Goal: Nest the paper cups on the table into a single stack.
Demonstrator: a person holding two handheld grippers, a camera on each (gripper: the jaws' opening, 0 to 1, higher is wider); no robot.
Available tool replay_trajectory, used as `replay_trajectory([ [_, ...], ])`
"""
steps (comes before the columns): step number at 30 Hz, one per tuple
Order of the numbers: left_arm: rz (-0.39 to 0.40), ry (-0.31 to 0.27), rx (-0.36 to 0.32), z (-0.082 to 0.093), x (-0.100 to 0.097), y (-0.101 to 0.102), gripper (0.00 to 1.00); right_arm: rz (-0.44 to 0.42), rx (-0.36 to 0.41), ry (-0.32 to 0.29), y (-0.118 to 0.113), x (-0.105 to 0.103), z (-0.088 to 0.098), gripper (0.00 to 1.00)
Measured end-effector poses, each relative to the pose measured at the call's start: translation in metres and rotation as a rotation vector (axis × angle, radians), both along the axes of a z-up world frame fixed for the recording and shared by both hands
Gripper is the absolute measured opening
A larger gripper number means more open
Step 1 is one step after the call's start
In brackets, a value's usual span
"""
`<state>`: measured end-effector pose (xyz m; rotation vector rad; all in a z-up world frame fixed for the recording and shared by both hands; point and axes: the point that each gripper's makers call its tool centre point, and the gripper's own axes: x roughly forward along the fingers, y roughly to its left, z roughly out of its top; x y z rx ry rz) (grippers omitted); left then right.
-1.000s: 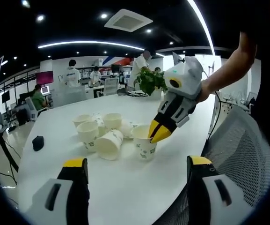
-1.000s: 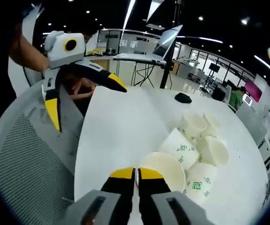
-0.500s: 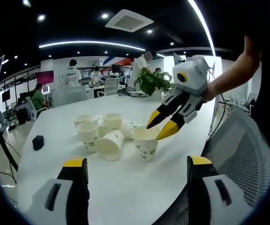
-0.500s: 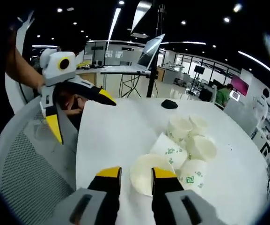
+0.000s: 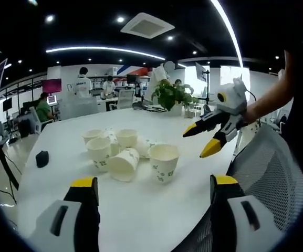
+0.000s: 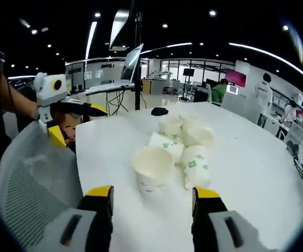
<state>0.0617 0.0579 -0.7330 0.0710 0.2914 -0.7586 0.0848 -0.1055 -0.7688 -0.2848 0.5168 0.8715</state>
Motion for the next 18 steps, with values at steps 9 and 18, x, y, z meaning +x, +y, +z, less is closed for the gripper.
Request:
replay_trajectory([
  [9, -0.013, 0.005, -0.026, 0.003, -0.003, -0.004, 0.88, -0.106, 0.013, 0.048, -0.04, -0.024, -0.009, 0.82],
  [18, -0.029, 0.017, -0.017, 0.001, -0.005, -0.008, 0.89, -0.19, 0.034, 0.003, -0.054, -0.027, -0.005, 0.96],
])
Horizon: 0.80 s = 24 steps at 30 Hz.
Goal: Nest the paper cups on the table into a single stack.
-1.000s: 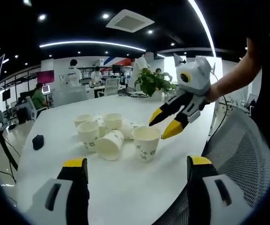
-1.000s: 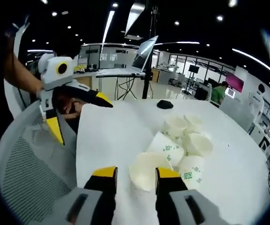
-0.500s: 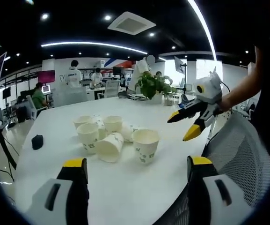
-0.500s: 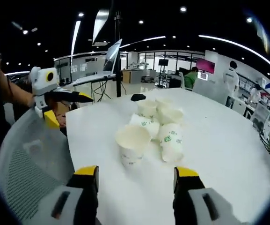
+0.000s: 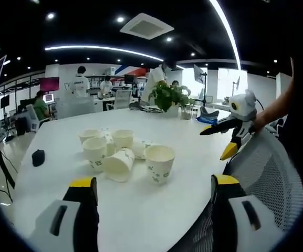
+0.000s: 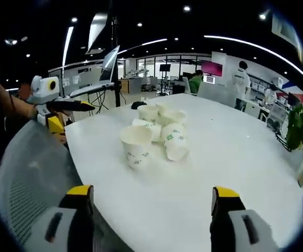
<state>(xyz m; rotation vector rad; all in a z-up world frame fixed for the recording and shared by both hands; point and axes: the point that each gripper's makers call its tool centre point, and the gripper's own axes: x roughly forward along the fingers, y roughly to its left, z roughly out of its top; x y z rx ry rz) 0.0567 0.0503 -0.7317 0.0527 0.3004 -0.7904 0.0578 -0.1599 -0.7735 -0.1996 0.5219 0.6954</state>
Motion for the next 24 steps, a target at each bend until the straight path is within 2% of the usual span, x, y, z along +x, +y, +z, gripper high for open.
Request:
replay_trajectory([
  [7, -0.001, -0.001, 0.012, -0.001, 0.0, 0.001, 0.89, -0.041, 0.035, 0.009, -0.003, -0.004, 0.003, 1.0],
  [13, -0.008, -0.002, 0.023, -0.002, -0.001, 0.0, 0.89, -0.049, 0.073, -0.033, 0.0, -0.003, 0.015, 1.0],
  [24, 0.006, -0.002, 0.026, -0.003, 0.001, 0.003, 0.89, -0.089, 0.115, -0.053, -0.001, 0.001, 0.021, 1.0],
])
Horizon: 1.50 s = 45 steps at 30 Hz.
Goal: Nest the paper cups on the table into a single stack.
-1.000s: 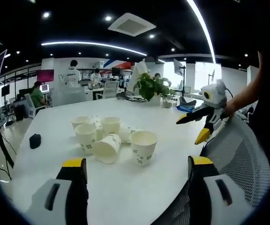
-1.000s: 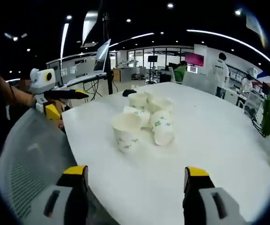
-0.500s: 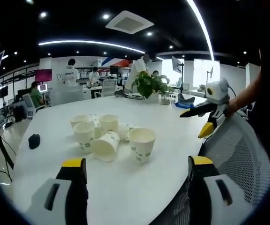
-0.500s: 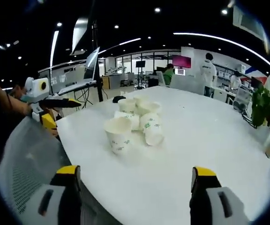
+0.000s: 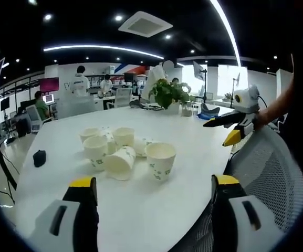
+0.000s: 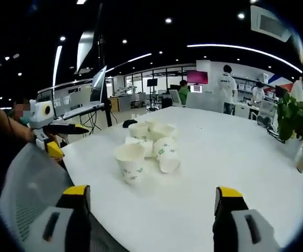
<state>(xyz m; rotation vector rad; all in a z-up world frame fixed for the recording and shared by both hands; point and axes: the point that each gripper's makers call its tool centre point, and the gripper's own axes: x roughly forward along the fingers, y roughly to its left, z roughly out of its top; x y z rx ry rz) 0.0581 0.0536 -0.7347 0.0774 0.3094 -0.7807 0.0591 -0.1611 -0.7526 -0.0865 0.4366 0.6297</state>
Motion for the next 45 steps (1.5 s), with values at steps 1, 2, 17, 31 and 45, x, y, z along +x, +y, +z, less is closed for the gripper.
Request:
replay_trajectory([
  [1, 0.001, 0.001, 0.0, 0.0, 0.0, 0.0, 0.89, -0.001, -0.003, 0.001, 0.0, 0.0, -0.001, 1.0],
  [2, 0.001, 0.002, 0.0, 0.0, 0.0, 0.0, 0.89, -0.001, -0.005, 0.001, -0.001, 0.0, -0.001, 1.0],
  [17, 0.004, -0.001, 0.008, -0.001, 0.0, 0.001, 0.88, 0.003, -0.015, -0.002, -0.004, 0.001, -0.005, 1.0],
  [31, -0.041, 0.087, 0.02, -0.014, -0.002, -0.003, 0.81, -0.004, -0.019, -0.006, -0.006, 0.002, -0.004, 0.99],
  [45, -0.056, 0.136, 0.046, -0.028, 0.03, -0.006, 0.69, -0.025, -0.006, -0.012, -0.007, 0.003, 0.0, 0.98],
])
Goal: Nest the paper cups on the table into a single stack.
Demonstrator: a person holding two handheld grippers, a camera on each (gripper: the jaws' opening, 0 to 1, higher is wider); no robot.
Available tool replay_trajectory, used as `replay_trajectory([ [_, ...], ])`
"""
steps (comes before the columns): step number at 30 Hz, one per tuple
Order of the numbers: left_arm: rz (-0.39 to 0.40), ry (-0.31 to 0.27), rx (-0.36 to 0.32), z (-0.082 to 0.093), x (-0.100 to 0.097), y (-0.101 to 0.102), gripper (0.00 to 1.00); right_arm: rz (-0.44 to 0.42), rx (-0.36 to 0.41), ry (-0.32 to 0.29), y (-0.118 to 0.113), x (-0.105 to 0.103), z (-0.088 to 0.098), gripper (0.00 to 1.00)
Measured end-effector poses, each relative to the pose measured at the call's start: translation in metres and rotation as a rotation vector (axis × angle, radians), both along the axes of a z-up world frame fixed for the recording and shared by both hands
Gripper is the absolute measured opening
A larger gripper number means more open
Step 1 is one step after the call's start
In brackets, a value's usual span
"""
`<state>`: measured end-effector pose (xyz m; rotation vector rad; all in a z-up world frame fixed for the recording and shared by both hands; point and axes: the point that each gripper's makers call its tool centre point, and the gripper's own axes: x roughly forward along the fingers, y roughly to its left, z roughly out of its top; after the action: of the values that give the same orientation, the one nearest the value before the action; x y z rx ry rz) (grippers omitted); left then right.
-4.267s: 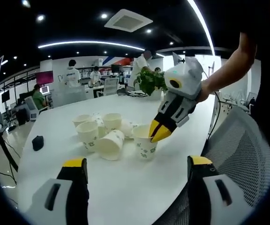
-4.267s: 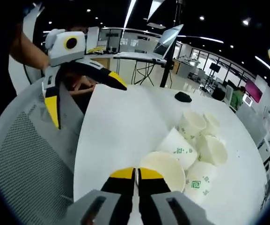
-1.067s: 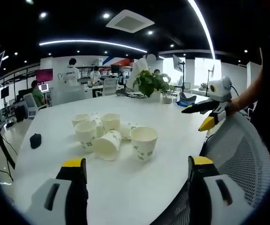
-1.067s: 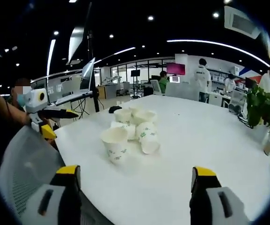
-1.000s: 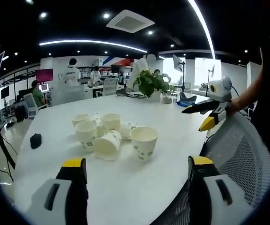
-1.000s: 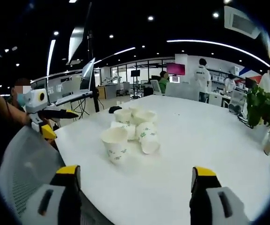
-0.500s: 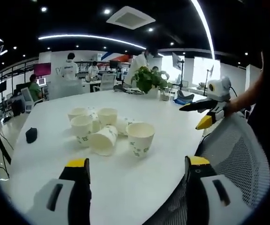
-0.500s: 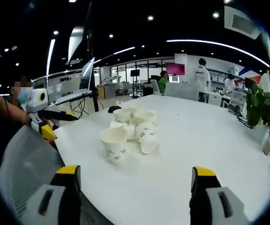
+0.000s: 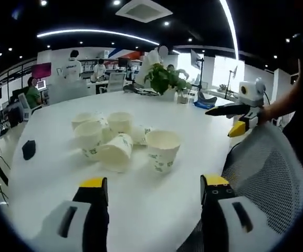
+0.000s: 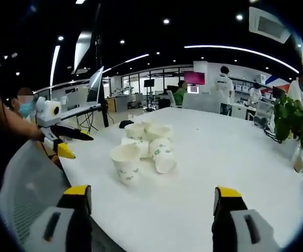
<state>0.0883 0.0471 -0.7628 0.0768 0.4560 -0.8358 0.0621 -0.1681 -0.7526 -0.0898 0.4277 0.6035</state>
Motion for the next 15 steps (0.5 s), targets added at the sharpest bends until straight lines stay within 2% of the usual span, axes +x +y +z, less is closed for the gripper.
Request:
replay_trajectory([
  [4, 0.028, 0.022, -0.011, -0.005, 0.015, -0.001, 0.62, 0.0, 0.001, 0.002, 0.001, 0.0, 0.0, 0.97],
  [15, 0.114, 0.079, -0.082, -0.009, 0.051, -0.006, 0.52, -0.006, 0.004, 0.003, -0.002, 0.001, -0.001, 0.95],
])
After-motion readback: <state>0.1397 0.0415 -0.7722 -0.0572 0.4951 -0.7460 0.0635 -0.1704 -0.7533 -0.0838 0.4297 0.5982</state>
